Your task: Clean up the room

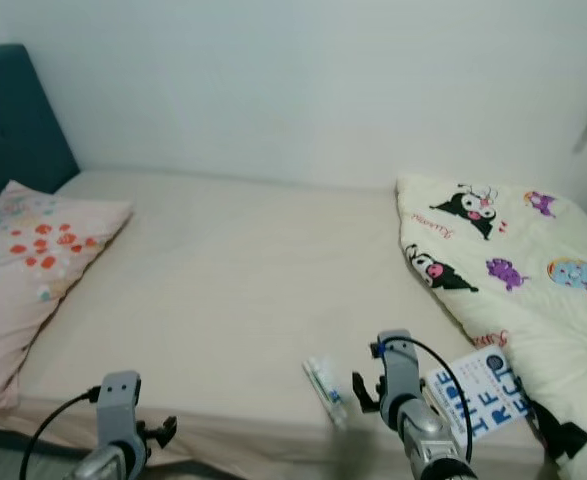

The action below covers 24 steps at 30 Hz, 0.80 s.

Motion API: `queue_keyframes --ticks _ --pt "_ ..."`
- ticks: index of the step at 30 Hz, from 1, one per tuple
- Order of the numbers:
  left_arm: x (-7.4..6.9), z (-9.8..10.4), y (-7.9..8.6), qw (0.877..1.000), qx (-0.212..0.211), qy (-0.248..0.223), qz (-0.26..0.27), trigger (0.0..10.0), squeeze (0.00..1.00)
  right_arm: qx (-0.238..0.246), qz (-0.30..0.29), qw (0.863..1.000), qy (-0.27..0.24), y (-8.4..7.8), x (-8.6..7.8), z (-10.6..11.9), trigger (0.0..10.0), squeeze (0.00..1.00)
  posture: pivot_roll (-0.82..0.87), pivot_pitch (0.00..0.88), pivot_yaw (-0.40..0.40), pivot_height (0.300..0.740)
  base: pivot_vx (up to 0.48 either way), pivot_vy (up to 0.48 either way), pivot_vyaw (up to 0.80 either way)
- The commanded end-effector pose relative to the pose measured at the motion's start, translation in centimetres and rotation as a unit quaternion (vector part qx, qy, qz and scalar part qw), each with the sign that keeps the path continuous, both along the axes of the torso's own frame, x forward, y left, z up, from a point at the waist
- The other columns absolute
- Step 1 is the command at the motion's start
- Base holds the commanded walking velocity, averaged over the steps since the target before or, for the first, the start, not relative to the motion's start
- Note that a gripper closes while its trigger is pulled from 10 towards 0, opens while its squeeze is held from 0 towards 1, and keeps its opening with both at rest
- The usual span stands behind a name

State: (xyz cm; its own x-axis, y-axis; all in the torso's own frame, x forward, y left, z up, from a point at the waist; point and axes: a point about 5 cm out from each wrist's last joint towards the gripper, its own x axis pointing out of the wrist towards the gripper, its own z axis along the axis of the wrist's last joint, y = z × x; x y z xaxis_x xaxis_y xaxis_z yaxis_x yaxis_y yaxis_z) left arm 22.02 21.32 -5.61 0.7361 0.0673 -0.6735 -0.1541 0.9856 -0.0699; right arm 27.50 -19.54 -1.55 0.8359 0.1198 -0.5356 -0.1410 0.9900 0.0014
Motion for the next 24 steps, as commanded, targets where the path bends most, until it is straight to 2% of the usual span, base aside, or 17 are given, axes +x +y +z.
queue_keyframes --ticks 1,6,11,17,19,20,21,22,23,24 --pt "0.1 0.1 0.1 1.000 0.007 0.000 -0.001 10.0 0.00 0.004 0.004 1.000 0.000 0.2 0.1 0.0 10.0 0.00 -0.12 0.042 -0.033 0.722 0.000 -0.480 0.00" --pt "0.1 0.2 0.9 0.999 0.028 0.004 0.024 10.0 0.00 0.051 0.040 0.997 -0.029 1.4 1.1 1.1 10.0 0.00 -0.12 0.044 -0.031 0.702 0.000 0.000 0.00" --pt "0.2 0.3 1.2 0.998 0.049 0.007 0.024 10.0 0.00 0.073 0.070 0.993 -0.054 2.3 1.9 2.1 10.0 0.00 -0.12 0.045 -0.030 0.687 0.000 0.000 0.00" --pt "0.6 0.8 1.8 0.997 0.067 -0.007 0.026 10.0 0.00 0.069 0.110 0.990 -0.061 4.0 2.4 2.5 10.0 0.00 -0.12 0.050 -0.035 0.667 0.000 0.000 0.00" --pt "1.9 1.9 1.6 0.996 0.076 -0.056 -0.001 10.0 0.00 0.066 0.107 0.989 -0.076 4.0 2.5 2.8 10.0 0.00 -0.12 0.053 -0.041 0.657 0.000 0.000 0.00" --pt "1.9 1.9 1.6 0.996 0.076 -0.056 -0.001 10.0 0.00 0.066 0.107 0.989 -0.076 4.0 2.5 2.8 10.0 0.00 -0.12 0.053 -0.041 0.657 0.000 0.000 0.00" --pt "2.4 2.4 1.6 0.994 0.076 -0.077 -0.008 10.0 0.00 0.067 0.104 0.989 -0.085 3.9 2.6 3.0 10.0 0.00 -0.12 0.053 -0.041 0.652 0.000 0.000 0.00" --pt "3.1 3.3 1.3 0.990 0.070 -0.121 -0.023 10.0 0.00 0.070 0.098 0.986 -0.113 3.5 2.6 3.4 10.0 0.00 -0.11 0.061 -0.047 0.648 0.000 0.000 0.00" --pt "3.5 4.4 0.9 0.981 0.067 -0.176 -0.043 10.0 0.00 0.065 0.092 0.983 -0.143 2.8 2.3 4.0 10.0 0.00 -0.11 0.068 -0.052 0.648 0.000 0.000 0.00" --pt "3.7 5.2 0.7 0.974 0.066 -0.210 -0.058 10.0 0.00 0.061 0.090 0.981 -0.162 2.4 2.1 4.3 10.0 0.00 -0.11 0.072 -0.052 0.648 0.000 0.000 0.00"
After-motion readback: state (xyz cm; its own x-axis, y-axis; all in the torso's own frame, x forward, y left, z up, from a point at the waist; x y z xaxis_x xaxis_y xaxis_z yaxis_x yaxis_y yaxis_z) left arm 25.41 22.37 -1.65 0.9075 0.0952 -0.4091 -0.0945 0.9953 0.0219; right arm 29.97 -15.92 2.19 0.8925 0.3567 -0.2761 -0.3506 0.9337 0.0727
